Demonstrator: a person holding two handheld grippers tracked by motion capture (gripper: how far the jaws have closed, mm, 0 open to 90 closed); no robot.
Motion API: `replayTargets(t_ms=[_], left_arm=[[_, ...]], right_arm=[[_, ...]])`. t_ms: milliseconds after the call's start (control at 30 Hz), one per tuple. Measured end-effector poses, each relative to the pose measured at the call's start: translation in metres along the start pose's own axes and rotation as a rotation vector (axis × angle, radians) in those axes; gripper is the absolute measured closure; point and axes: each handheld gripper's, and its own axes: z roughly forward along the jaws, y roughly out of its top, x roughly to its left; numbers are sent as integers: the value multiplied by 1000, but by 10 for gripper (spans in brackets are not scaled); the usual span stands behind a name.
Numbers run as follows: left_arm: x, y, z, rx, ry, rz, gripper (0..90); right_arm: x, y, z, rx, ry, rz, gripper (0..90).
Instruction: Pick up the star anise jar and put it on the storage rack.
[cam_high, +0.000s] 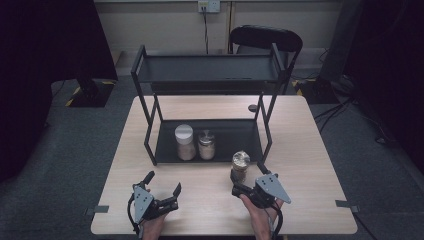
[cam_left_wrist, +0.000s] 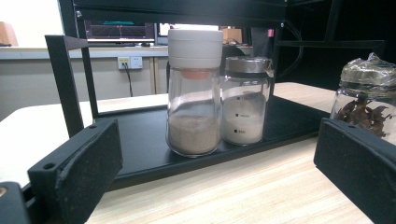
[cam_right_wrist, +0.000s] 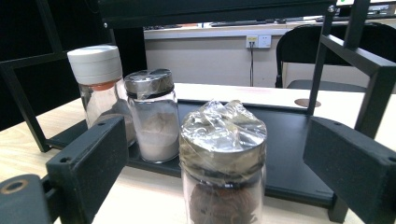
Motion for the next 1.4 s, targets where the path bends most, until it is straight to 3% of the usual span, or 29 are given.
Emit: replayTargets(t_ms=[600, 833, 1400], left_arm=[[0, 0, 0, 0, 0, -2, 3], [1, 0, 0, -1, -2, -3, 3], [1, 0, 0, -2, -2, -3, 3]], right_arm=[[-4, 12, 21, 65, 6, -19, 76], [-6, 9, 29, 108, 4, -17, 101], [-7, 1, 37, 145, -4, -23, 184]])
